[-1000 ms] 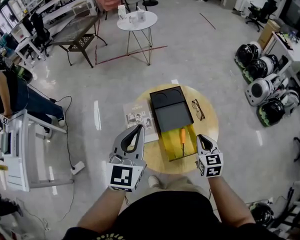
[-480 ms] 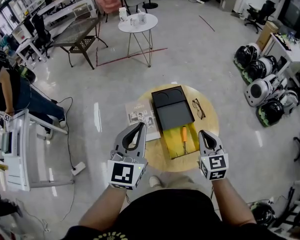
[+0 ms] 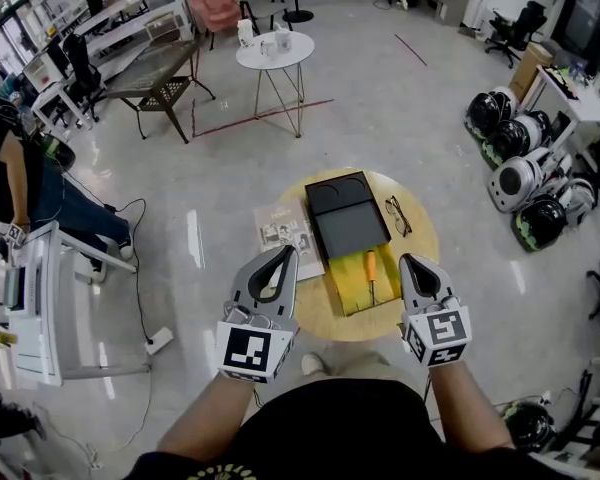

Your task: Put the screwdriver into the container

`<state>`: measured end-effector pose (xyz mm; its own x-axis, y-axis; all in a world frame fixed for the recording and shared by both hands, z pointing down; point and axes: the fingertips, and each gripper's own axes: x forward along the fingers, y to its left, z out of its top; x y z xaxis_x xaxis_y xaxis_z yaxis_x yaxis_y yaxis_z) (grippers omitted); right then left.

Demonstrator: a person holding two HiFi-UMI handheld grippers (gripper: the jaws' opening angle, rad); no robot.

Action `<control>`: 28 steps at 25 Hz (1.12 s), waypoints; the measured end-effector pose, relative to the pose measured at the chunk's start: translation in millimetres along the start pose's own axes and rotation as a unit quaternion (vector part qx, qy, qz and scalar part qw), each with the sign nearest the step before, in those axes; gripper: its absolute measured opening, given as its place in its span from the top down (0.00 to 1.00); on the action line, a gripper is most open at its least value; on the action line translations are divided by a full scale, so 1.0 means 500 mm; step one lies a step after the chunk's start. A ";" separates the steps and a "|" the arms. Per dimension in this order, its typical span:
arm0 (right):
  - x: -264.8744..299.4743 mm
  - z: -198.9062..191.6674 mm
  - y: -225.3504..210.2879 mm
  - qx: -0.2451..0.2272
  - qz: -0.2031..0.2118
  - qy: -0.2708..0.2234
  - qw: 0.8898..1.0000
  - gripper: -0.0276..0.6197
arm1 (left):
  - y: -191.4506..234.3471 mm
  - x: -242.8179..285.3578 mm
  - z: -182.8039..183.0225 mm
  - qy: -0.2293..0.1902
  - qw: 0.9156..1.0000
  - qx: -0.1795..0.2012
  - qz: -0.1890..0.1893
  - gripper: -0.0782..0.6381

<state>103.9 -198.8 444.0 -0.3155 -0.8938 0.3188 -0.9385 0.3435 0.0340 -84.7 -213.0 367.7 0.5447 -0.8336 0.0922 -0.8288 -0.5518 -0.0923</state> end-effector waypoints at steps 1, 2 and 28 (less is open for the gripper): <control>-0.004 0.007 0.006 -0.002 0.001 -0.002 1.000 0.93 | -0.001 -0.003 0.001 0.000 1.000 0.000 -0.002 0.87; -0.008 0.012 0.012 -0.005 0.003 -0.003 1.000 0.93 | 0.000 -0.007 0.000 0.001 1.000 0.003 -0.002 0.87; -0.080 0.090 0.035 -0.009 -0.007 -0.037 0.999 0.94 | 0.003 -0.039 0.024 -0.016 1.000 0.007 -0.013 0.87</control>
<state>93.8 -170.3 389.1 -0.3122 -0.9175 0.2465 -0.9406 0.3349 0.0551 -94.9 -197.9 353.8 0.5698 -0.8193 0.0640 -0.8126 -0.5734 -0.1043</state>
